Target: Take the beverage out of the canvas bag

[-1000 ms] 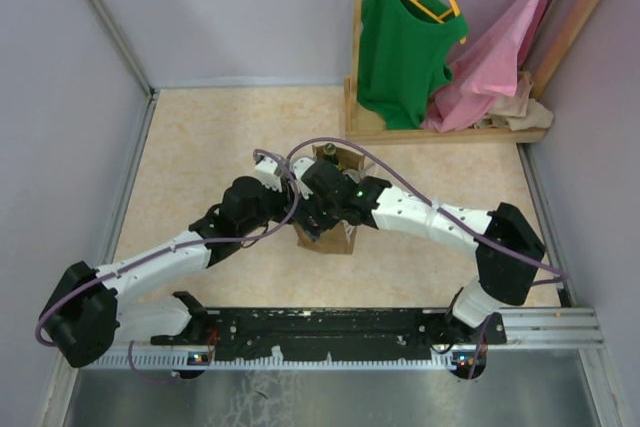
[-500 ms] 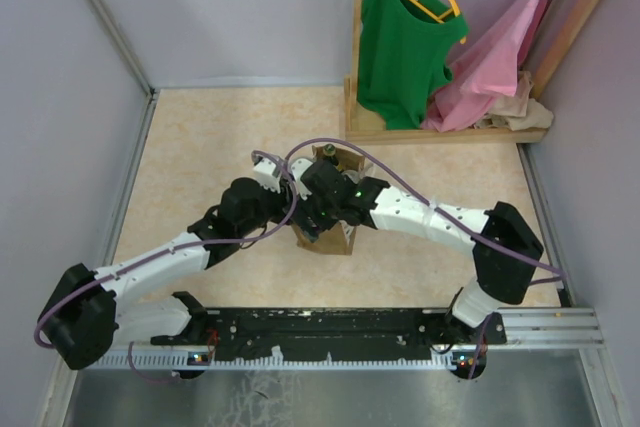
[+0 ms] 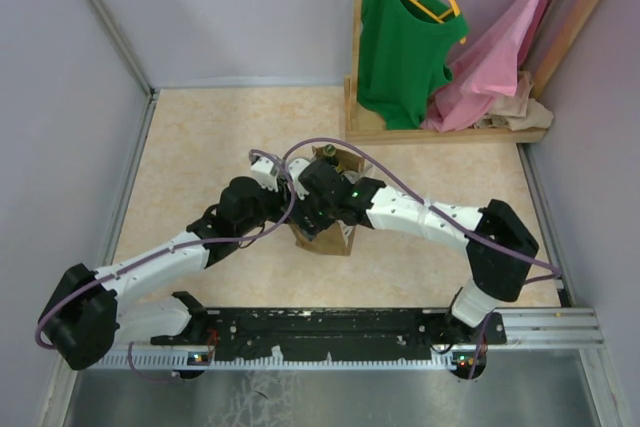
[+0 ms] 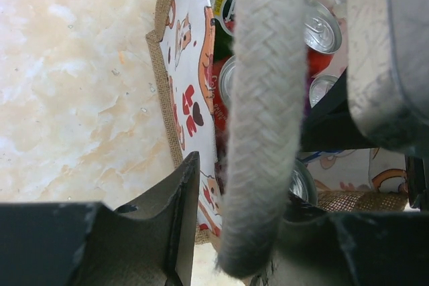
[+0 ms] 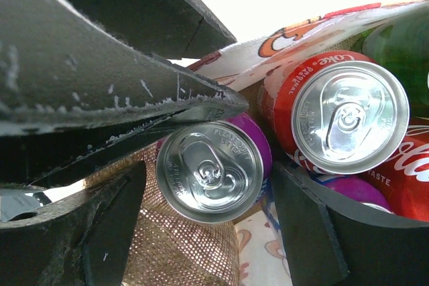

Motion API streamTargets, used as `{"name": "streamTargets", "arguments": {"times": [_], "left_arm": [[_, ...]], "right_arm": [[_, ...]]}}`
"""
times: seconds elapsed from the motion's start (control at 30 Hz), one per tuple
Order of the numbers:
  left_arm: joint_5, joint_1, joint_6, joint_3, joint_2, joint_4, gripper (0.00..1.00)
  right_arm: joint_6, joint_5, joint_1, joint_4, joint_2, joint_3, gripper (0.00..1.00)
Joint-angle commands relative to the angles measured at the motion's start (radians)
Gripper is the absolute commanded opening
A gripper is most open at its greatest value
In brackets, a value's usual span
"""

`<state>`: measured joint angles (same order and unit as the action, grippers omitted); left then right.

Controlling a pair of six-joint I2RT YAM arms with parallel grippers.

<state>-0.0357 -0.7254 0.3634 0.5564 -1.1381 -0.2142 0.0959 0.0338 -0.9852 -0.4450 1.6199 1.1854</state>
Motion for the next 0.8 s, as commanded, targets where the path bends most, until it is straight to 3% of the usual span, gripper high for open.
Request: {"name": "streamTargets", "arguments": {"times": [0.0,0.1,0.17,0.2,0.27,0.37,0.77], "left_arm": [[0.096,-0.042,-0.009,0.023,0.012,-0.100,0.36],[0.097,-0.041,-0.010,0.023,0.012,-0.099,0.36],[0.098,-0.041,-0.010,0.023,0.010,-0.099,0.36],[0.102,-0.042,-0.007,0.024,0.008,-0.099,0.36],[0.103,-0.042,-0.008,0.025,0.009,-0.099,0.36],[0.094,-0.042,-0.012,0.027,0.011,-0.096,0.36],[0.094,-0.041,-0.014,0.037,0.008,-0.099,0.36]], "right_arm": [[0.058,0.077,-0.015,-0.037,0.143,-0.036,0.77],[0.066,0.114,-0.015,-0.049,0.157,-0.040,0.78],[0.070,0.124,-0.015,-0.052,0.164,-0.042,0.71],[0.071,0.128,-0.015,-0.054,0.174,-0.040,0.51],[0.074,0.134,-0.015,-0.059,0.180,-0.035,0.34],[0.074,0.151,-0.015,-0.061,0.164,-0.031,0.00],[0.040,0.188,-0.015,-0.056,-0.026,0.018,0.00]]}}
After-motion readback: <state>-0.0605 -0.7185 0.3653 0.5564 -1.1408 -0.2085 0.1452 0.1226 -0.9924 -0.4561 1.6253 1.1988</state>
